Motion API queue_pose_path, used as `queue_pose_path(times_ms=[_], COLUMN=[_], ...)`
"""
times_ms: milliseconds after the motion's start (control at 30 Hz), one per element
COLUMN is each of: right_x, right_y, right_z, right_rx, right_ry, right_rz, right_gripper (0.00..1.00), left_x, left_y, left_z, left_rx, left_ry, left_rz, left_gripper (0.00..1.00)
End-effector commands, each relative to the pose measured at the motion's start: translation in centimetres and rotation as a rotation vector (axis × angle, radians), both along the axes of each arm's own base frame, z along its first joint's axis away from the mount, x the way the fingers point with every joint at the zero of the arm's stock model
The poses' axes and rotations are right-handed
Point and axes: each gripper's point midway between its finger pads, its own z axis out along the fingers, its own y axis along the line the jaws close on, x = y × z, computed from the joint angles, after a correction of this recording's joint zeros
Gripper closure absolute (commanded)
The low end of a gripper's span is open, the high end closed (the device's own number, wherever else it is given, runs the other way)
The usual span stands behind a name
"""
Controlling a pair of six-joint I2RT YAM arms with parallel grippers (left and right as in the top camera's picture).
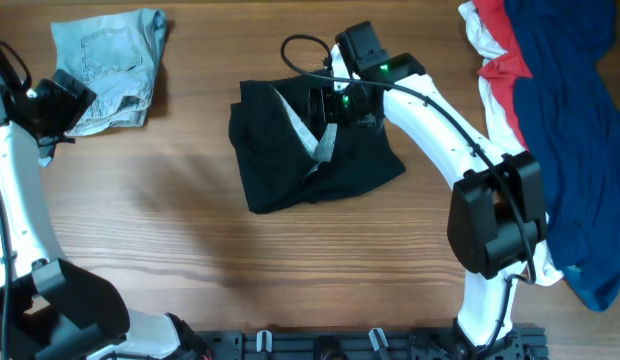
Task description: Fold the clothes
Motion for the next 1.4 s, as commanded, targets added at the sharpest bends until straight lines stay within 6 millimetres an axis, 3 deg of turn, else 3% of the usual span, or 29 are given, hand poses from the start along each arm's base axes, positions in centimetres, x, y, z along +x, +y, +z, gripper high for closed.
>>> queue_pose_path(times_ms=[0,167,400,467,533,633,700,767,967,1033,1167,1200,1267,1300,1367], right_x=[1.2,1.3,0.1,0.1,0.7,1.0,1.3,1.7,2.1,2.5,2.3,1.8,0.9,0.1,-0.9], right_y=[0.8,1.1,3.3,3.7,4.5,5.0,4.6,3.7,-2.3,-3.8,-4.9,-4.7,-3.9,-3.0,-1.4], right_z=[-1.4,-3.5,-8.1,-8.1,-7.1,-6.4,-4.9,-2.1,7.6,8.8,8.6,8.4,7.8,7.3,6.3], right_rx=[0.021,0.023,0.125,0.147,0.193,0.225,0.232,0.239,0.119,0.083,0.070,0.071,0.068,0.064,0.036], right_ry=[-0.003,0.028,0.143,0.147,0.119,0.101,0.076,0.026,-0.140,-0.166,-0.141,-0.123,-0.099,-0.087,-0.079], right_rz=[-0.010,-0.004,0.066,0.074,0.081,0.092,0.088,0.091,0.058,0.032,0.019,0.028,0.053,0.078,0.135], right_gripper=[0.11,0.01,0.01,0.14,0.41,0.93,0.95,0.96,0.96,0.96,0.96,0.93,0.25,0.05,0.00], left_x=[0.3,0.3,0.0,0.0,0.0,0.0,0.0,0.0,0.0,0.0,0.0,0.0,0.0,-0.1,-0.1], left_y=[-0.2,-0.2,-0.3,-0.3,-0.4,-0.4,-0.4,-0.4,-0.4,-0.4,-0.4,-0.4,-0.4,-0.4,-0.4], left_z=[-0.2,-0.2,-0.4,-0.4,-0.4,-0.4,-0.4,-0.4,-0.4,-0.4,-0.4,-0.4,-0.4,-0.4,-0.4], left_rx=[-0.004,-0.003,-0.009,-0.010,-0.011,-0.010,-0.010,-0.011,-0.011,-0.011,-0.011,-0.011,-0.011,-0.012,-0.013], left_ry=[0.000,0.001,0.014,0.015,0.017,0.017,0.017,0.017,0.017,0.017,0.017,0.017,0.017,0.018,0.021], left_rz=[-0.027,-0.029,-0.029,-0.029,-0.029,-0.029,-0.029,-0.029,-0.029,-0.029,-0.029,-0.029,-0.029,-0.029,-0.029], left_gripper=[0.00,0.00,0.00,0.00,0.00,0.00,0.00,0.00,0.00,0.00,0.00,0.00,0.00,0.00,0.00])
